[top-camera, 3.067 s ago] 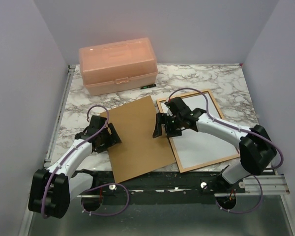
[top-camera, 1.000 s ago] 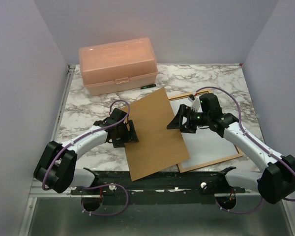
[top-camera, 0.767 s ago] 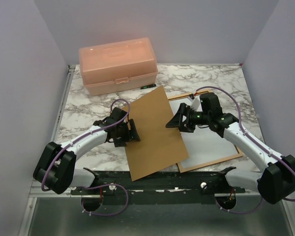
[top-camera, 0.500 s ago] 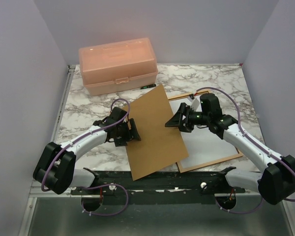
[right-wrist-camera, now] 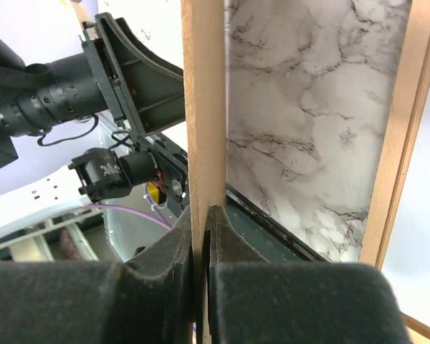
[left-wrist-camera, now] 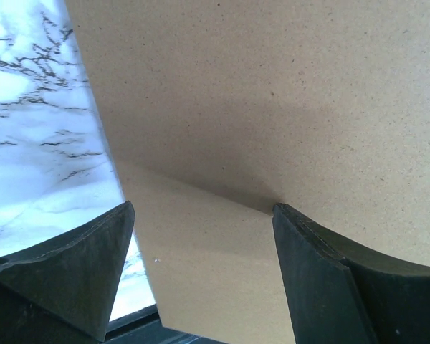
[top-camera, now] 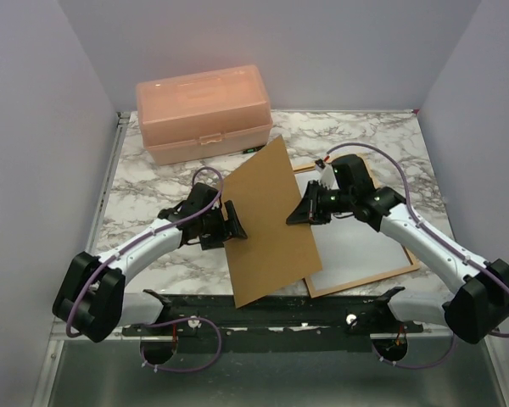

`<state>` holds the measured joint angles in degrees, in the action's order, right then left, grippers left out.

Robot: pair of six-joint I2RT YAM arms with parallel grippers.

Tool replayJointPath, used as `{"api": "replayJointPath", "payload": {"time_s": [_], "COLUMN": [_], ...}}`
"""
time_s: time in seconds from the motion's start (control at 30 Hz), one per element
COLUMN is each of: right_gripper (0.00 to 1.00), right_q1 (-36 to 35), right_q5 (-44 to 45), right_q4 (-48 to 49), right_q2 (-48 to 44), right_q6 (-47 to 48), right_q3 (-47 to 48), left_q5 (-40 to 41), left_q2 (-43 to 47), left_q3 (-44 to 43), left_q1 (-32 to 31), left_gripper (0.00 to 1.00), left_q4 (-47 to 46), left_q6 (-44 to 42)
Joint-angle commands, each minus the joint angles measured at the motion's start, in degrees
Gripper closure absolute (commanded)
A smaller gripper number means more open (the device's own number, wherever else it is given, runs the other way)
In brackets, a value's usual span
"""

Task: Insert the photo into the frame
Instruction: Turn over the photo frame item at the center of the board.

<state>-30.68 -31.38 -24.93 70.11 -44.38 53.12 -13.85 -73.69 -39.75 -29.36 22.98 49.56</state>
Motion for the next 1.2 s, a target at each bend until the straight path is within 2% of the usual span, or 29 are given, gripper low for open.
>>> {"api": "replayJointPath", "payload": {"time_s": [0.0, 0.33, 0.7, 0.93, 1.17], "right_gripper": [0.99, 0.99, 0.99, 1.0, 0.99], "right_q1": [-2.37, -2.37, -5.15, -11.44, -17.1], "right_q5": [0.12, 12.13, 26.58, 37.07, 44.22], "right_q4": [-7.89, -30.15, -43.38, -50.22, -53.03], "right_q2": [0.9, 9.58, 15.23, 20.88, 25.26], "right_q6": [4.25, 12.75, 13.46, 12.38, 10.92], "right_q3": [12.2, 34.7, 47.69, 56.2, 58.5], "left_q5": [0.27, 1.71, 4.79, 4.43, 4.68], "left_q2": [3.78, 20.65, 26.08, 25.34, 25.3], "left_q3": [-1.42, -3.5, -9.69, -9.41, -9.91], "left_q1": [-2.09, -2.08, -2.1, -2.1, -2.1], "left_gripper": [0.19, 0.15, 0.12, 0.1, 0.09], "left_q4": [0.22, 2.83, 10.64, 10.22, 11.55], "left_q6": [-1.0, 0.02, 0.74, 1.58, 1.51]}}
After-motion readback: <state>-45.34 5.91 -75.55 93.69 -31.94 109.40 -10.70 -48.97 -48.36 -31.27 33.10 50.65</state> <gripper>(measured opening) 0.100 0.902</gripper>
